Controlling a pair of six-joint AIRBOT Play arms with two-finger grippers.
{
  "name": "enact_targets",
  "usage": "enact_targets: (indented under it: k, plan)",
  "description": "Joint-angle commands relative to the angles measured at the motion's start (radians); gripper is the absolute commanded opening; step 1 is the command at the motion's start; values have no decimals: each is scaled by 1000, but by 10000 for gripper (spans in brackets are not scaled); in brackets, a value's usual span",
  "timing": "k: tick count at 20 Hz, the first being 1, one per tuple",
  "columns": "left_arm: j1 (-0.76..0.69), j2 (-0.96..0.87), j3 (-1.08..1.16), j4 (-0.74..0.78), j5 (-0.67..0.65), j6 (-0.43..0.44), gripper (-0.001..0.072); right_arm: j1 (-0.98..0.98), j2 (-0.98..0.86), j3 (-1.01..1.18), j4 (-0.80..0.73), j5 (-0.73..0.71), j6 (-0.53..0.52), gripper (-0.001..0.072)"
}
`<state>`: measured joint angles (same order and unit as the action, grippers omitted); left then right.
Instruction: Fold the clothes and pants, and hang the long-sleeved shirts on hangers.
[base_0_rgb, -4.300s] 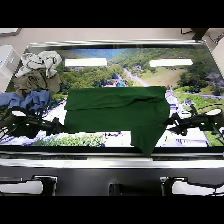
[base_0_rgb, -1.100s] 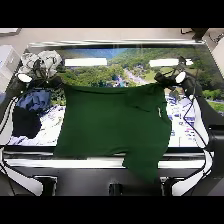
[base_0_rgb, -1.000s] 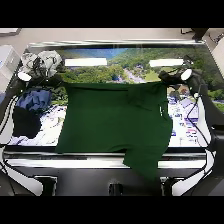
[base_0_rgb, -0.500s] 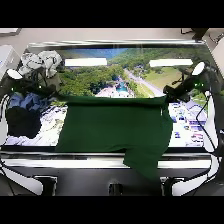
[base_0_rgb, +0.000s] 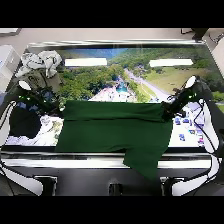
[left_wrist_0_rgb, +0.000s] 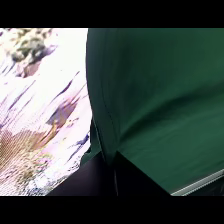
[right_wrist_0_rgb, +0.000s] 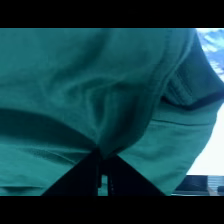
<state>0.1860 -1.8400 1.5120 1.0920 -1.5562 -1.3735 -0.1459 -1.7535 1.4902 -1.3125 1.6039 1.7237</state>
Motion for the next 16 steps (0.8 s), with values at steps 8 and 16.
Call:
enact_targets:
  k: [8,16]
  plan:
    - [99,73,63,-40,-194,-3,527,-36,92,75,-58,111,-71,639]
    - [275,481,-725,42,135,158,444,-212,446,-429,-71,-12,-95,613]
